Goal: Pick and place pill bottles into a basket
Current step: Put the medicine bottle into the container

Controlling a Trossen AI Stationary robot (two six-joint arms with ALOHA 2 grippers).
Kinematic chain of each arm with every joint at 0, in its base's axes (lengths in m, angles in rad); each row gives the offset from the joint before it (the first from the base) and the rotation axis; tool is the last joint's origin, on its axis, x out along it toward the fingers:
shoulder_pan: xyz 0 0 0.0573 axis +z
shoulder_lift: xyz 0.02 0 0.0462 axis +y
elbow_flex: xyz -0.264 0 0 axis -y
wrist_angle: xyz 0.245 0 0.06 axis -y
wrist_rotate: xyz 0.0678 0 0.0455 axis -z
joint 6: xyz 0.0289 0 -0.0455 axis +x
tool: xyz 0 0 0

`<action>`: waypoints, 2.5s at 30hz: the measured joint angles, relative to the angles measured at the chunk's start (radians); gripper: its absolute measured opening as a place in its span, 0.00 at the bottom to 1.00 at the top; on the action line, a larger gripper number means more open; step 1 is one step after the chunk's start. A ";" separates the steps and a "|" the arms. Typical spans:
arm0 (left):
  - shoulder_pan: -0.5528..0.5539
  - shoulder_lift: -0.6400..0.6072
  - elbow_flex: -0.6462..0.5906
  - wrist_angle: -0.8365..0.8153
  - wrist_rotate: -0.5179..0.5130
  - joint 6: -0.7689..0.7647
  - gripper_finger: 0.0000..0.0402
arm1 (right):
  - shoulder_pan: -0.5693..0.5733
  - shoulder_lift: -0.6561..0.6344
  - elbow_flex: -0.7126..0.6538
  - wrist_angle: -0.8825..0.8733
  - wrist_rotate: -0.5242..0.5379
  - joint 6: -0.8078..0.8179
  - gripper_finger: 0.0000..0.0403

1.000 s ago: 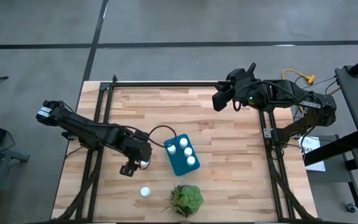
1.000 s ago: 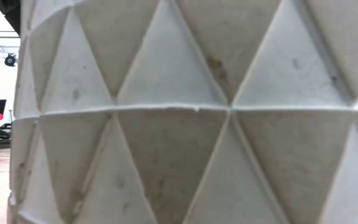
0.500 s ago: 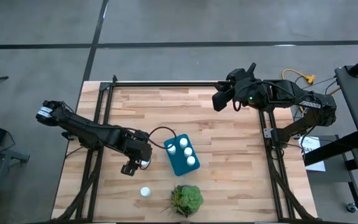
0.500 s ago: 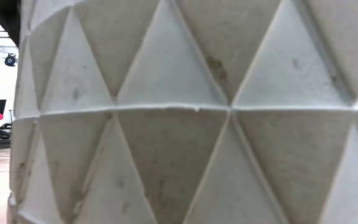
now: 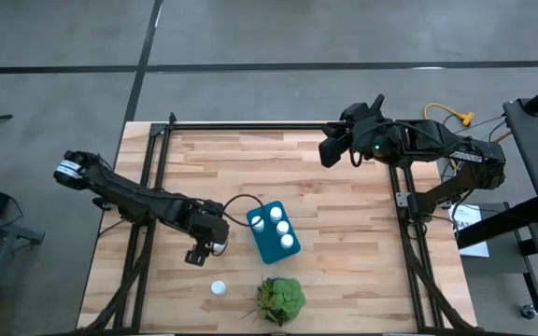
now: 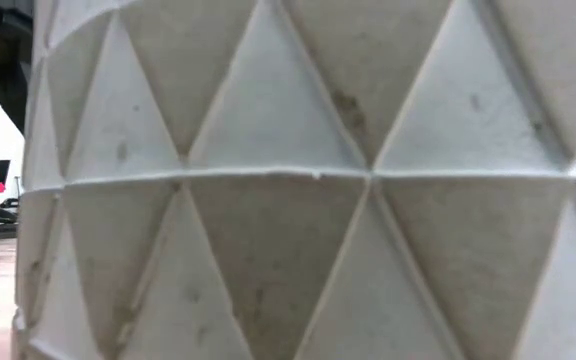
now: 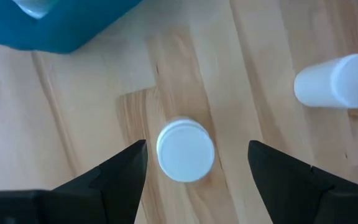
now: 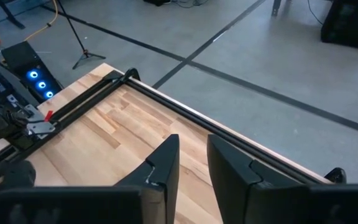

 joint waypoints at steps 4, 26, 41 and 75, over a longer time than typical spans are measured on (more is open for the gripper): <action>0.000 0.005 -0.024 0.018 0.000 -0.003 0.65 | 0.000 0.000 0.000 0.000 -0.001 0.000 0.20; 0.002 0.037 -0.118 0.133 -0.012 -0.026 0.58 | 0.000 0.000 0.000 0.001 -0.001 0.005 0.20; 0.002 0.040 -0.114 0.150 -0.032 -0.077 0.36 | 0.000 0.000 0.000 0.001 -0.001 0.006 0.17; 0.065 0.030 0.332 -0.206 -0.113 -0.149 0.36 | 0.000 0.000 0.000 0.002 -0.002 0.006 0.17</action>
